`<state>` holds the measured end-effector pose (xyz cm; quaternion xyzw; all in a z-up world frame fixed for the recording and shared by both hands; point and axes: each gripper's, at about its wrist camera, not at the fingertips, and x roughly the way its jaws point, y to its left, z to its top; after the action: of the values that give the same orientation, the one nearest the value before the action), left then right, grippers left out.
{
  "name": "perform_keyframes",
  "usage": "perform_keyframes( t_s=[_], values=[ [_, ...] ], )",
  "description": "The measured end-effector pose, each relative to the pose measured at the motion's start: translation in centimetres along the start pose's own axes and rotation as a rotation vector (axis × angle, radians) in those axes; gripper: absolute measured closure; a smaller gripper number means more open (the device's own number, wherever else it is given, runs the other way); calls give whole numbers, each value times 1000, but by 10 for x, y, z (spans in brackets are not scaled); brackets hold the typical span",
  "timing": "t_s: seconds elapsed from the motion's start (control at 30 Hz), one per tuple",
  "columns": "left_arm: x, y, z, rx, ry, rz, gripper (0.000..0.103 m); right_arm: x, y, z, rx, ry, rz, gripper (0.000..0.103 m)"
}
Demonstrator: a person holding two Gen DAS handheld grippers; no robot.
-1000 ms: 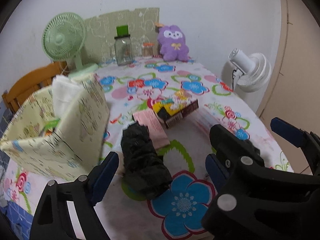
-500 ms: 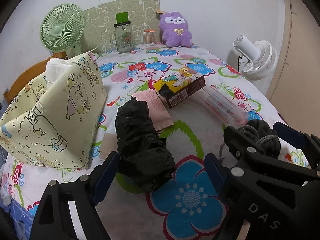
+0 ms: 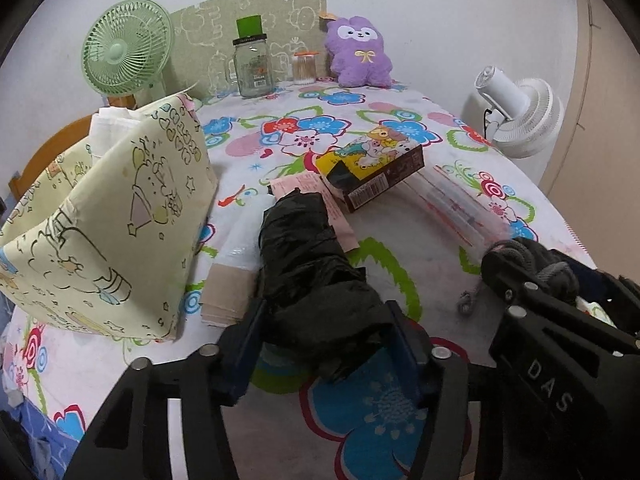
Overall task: Organize soft objects
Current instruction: 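Grasp the black plastic-wrapped bundle with the left tool while the right tool grasps the gray knit glove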
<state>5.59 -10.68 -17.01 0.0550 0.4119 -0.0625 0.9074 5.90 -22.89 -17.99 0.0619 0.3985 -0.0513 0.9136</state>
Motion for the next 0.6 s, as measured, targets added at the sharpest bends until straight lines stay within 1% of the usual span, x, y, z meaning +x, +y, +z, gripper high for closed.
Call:
perform_keyframes(
  t_s=[0.2,0.33,0.6],
  values=[
    [0,2,1,-7,6,-21,62,-2,2,1,-4,0,16,53],
    [-3,6,3,-20,2,-32,65,-5,6,3,8,-1,47,58],
    [-16,8,4,-14,-25,-53,67,-21,26,6,-33,-40,85,59]
  ],
)
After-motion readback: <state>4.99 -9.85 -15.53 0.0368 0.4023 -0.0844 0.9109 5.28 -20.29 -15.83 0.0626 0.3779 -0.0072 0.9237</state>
